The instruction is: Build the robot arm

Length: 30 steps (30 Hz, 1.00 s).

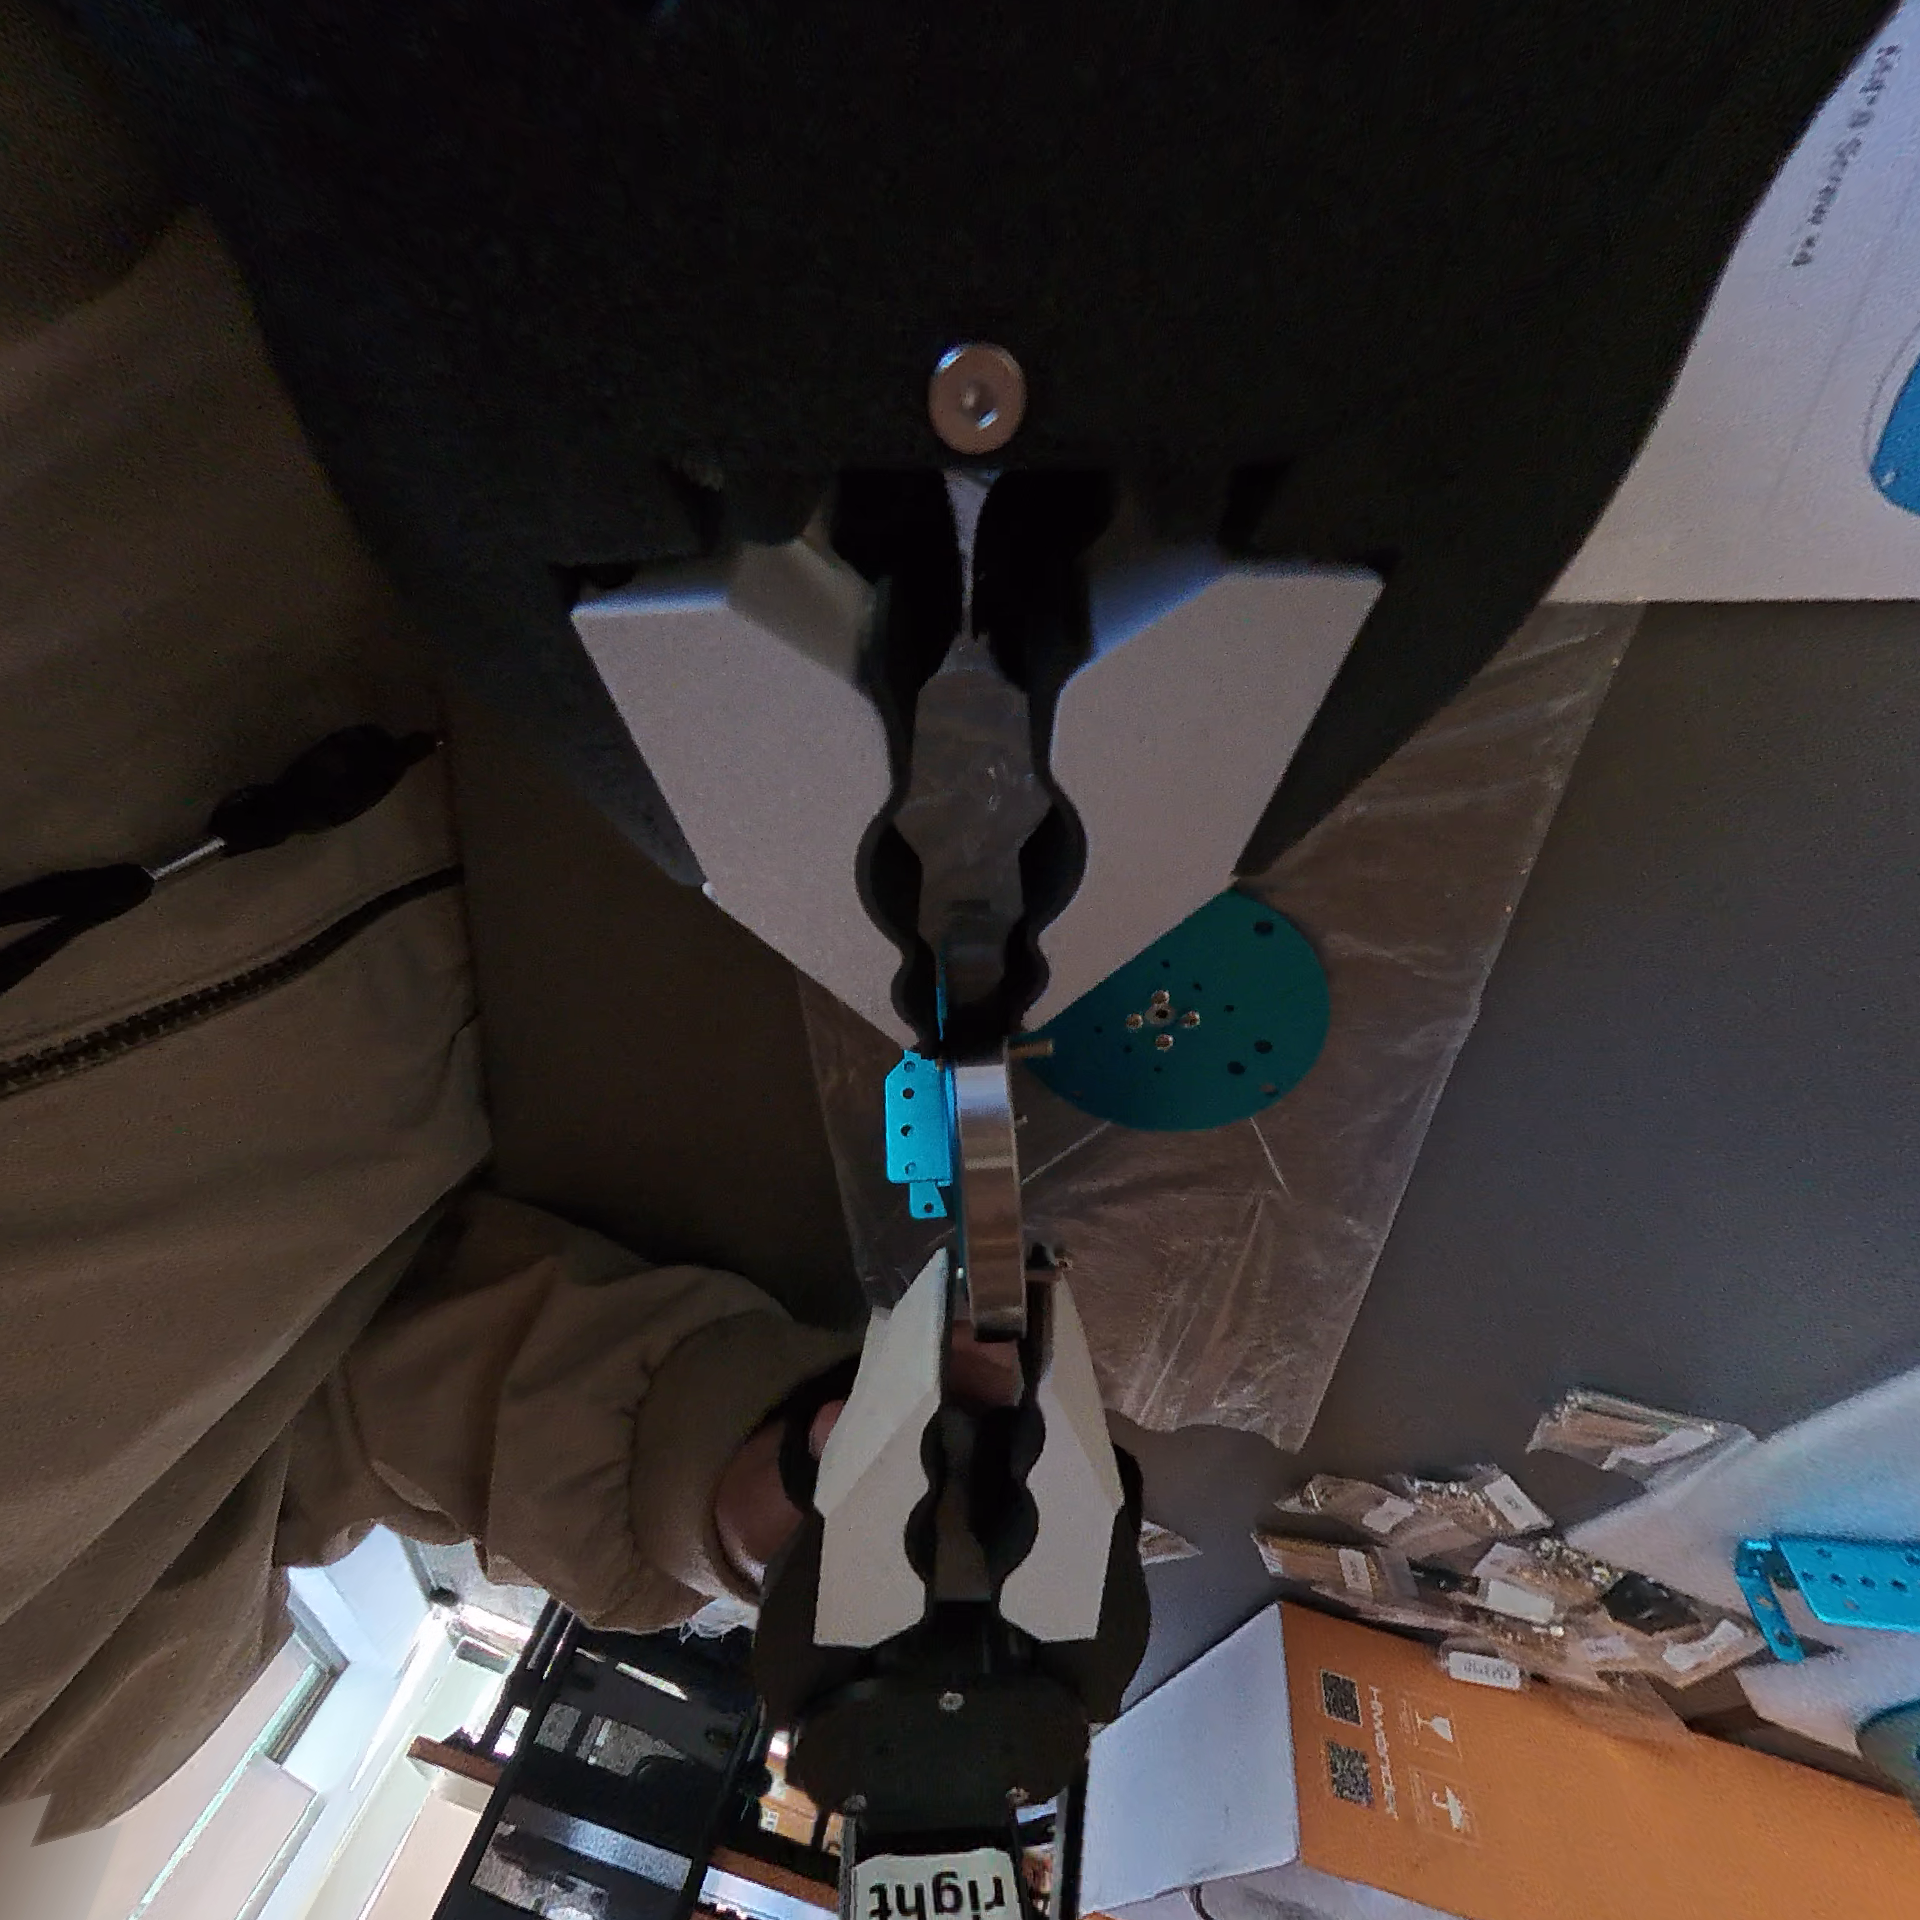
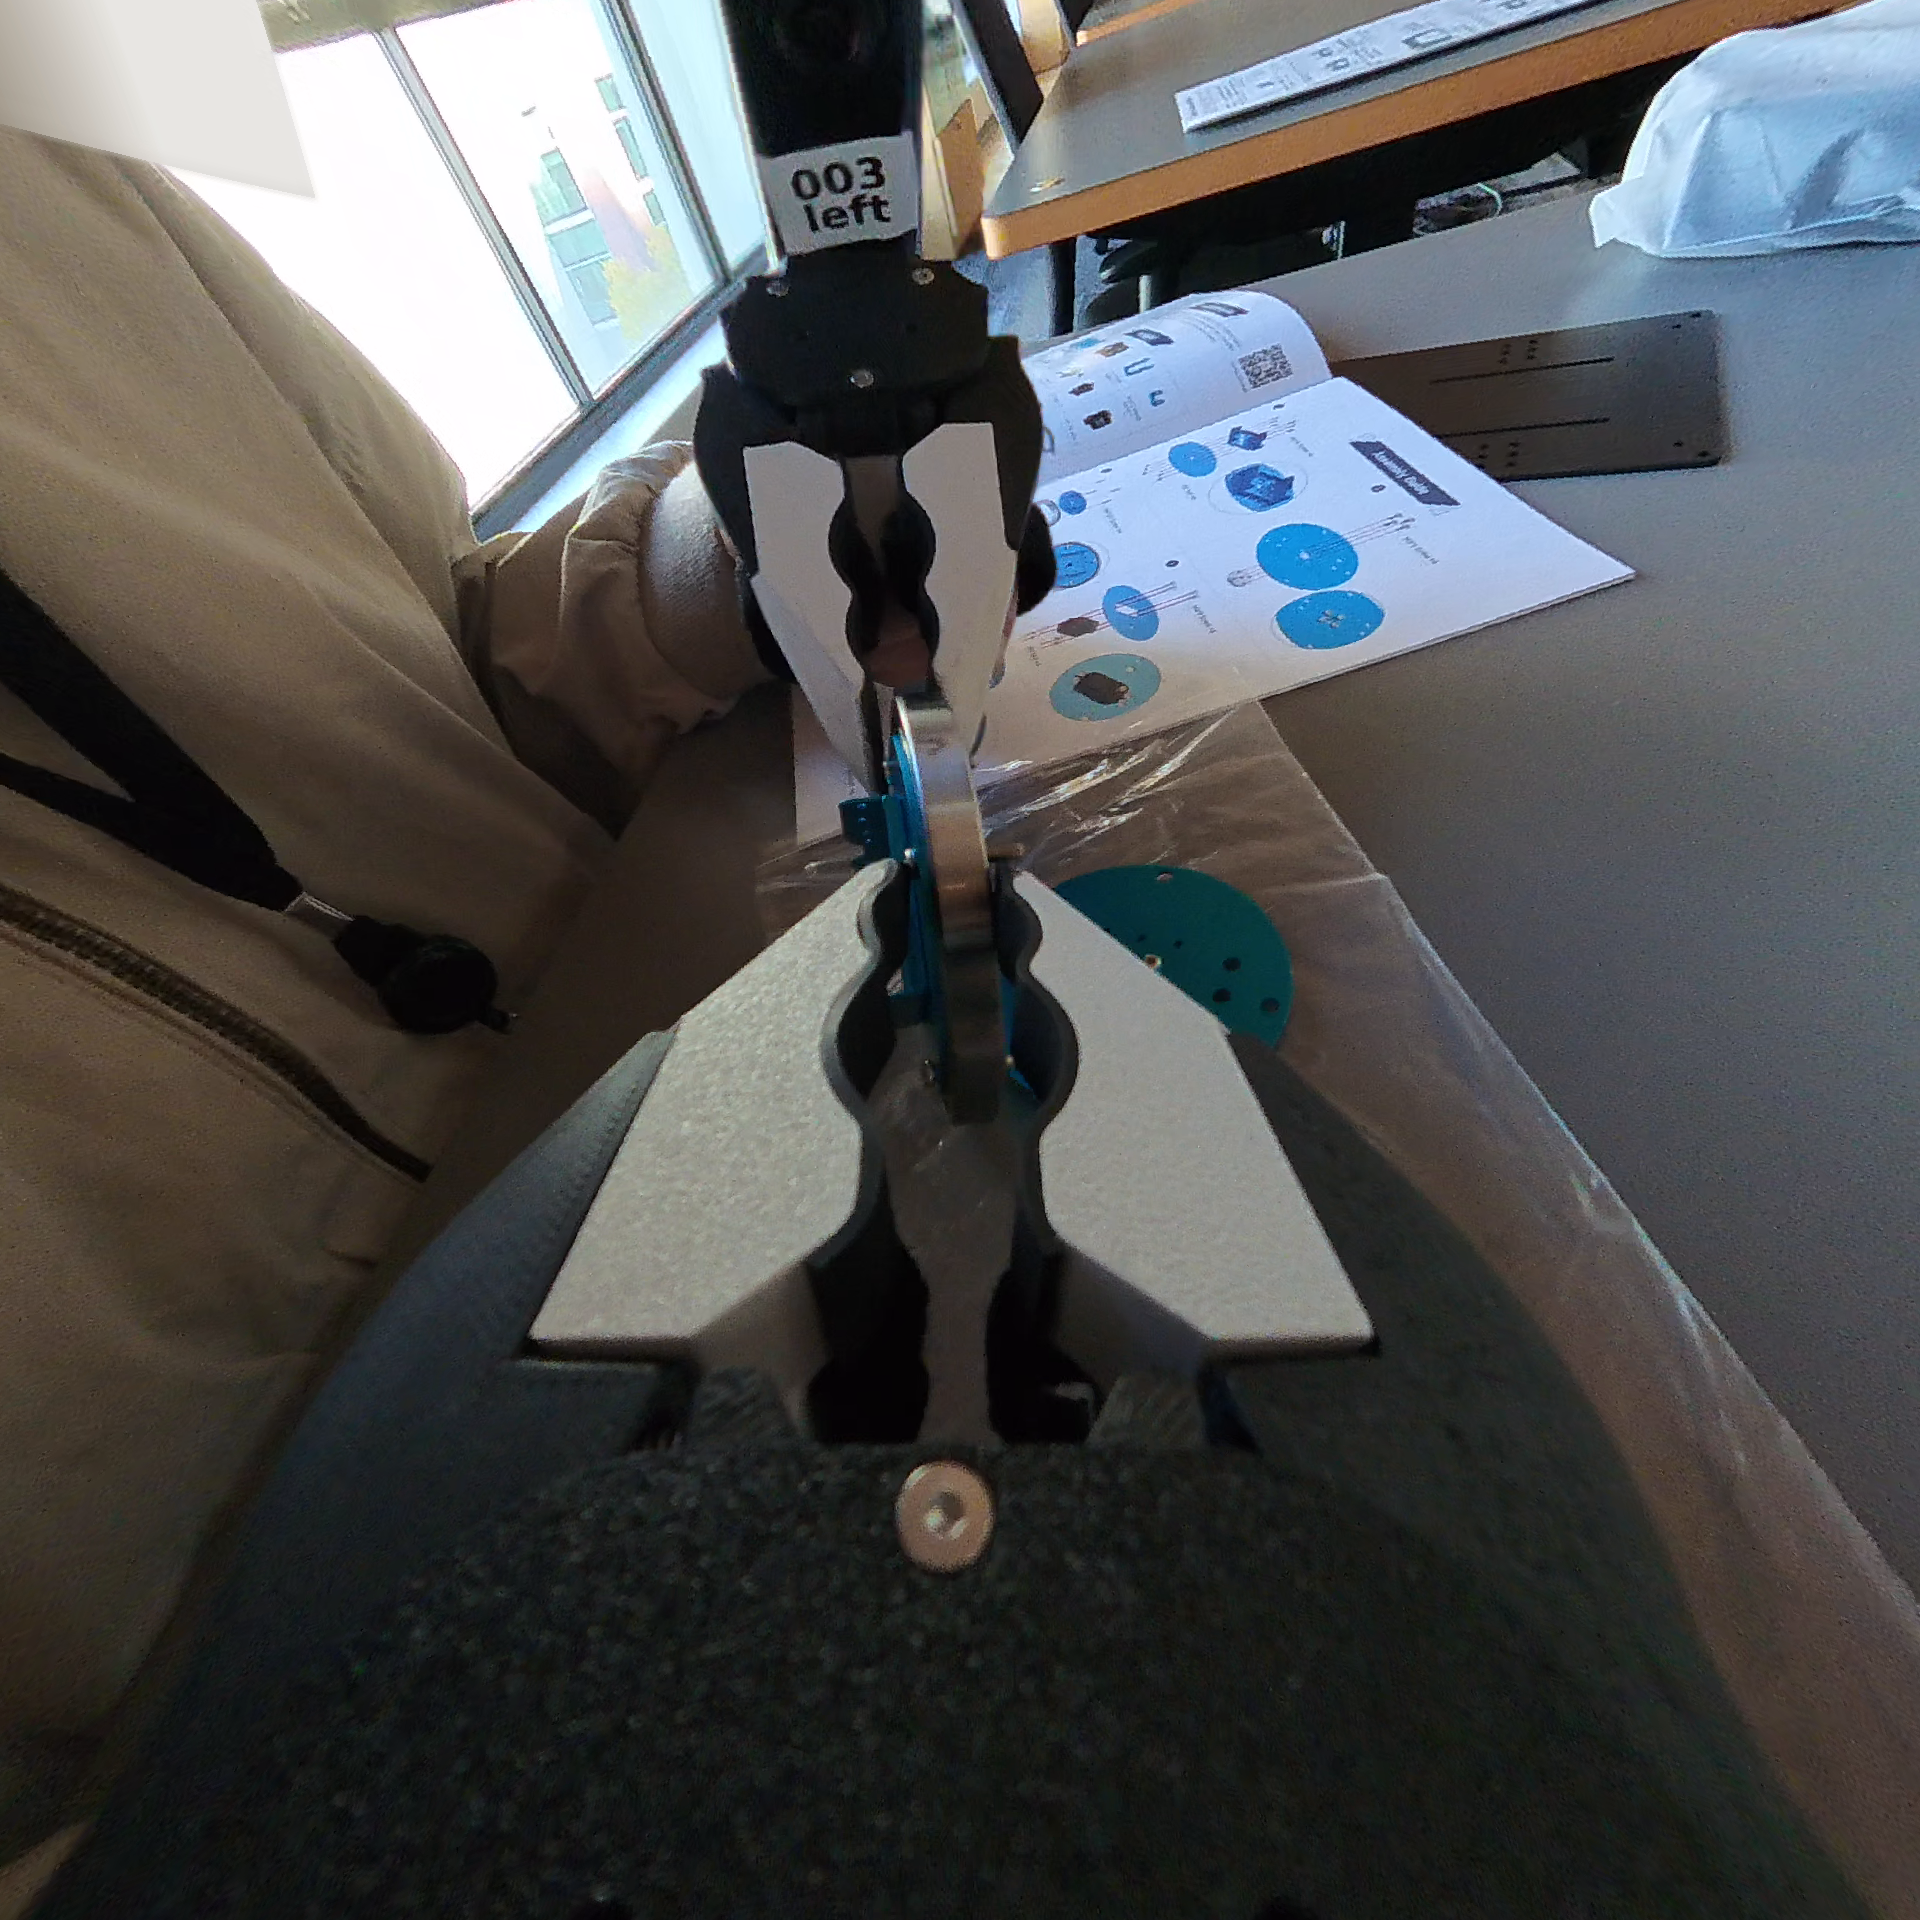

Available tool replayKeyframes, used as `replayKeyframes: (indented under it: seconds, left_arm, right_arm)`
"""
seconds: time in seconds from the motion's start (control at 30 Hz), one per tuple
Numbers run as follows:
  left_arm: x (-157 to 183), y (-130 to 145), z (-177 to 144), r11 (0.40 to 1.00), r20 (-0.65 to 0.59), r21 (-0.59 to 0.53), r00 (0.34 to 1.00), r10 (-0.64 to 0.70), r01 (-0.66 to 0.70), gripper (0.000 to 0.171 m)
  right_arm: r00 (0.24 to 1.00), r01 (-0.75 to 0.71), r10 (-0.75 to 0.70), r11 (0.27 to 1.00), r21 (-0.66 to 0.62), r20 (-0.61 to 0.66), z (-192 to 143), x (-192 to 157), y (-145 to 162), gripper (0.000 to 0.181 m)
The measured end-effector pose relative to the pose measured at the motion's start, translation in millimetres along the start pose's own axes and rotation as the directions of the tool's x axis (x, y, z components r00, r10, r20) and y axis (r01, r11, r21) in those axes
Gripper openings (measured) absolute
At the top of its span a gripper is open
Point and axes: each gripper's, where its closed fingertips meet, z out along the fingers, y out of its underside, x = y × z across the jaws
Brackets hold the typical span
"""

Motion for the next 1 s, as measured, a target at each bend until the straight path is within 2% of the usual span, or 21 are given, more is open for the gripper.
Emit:
replayKeyframes:
  seconds: [0.2,0.63,1.0]
  left_arm:
    - [7,-4,1,0.998,-0.003,-0.002,0.998,0.067,-0.067,0.011]
    - [13,-3,2,0.991,-0.017,0.002,0.991,0.133,-0.133,0.011]
    - [15,-4,3,0.991,-0.035,0.016,0.991,0.131,-0.13,0.011]
  right_arm:
    - [1.0,-0.019,0.019,1.0,-0.002,-0.004,-3,-1,4,0.017]
    - [0.987,-0.104,0.095,0.993,0.059,0.132,-5,-11,-2,0.022]
    - [0.984,-0.127,0.116,0.989,0.074,0.138,-15,-8,-3,0.029]
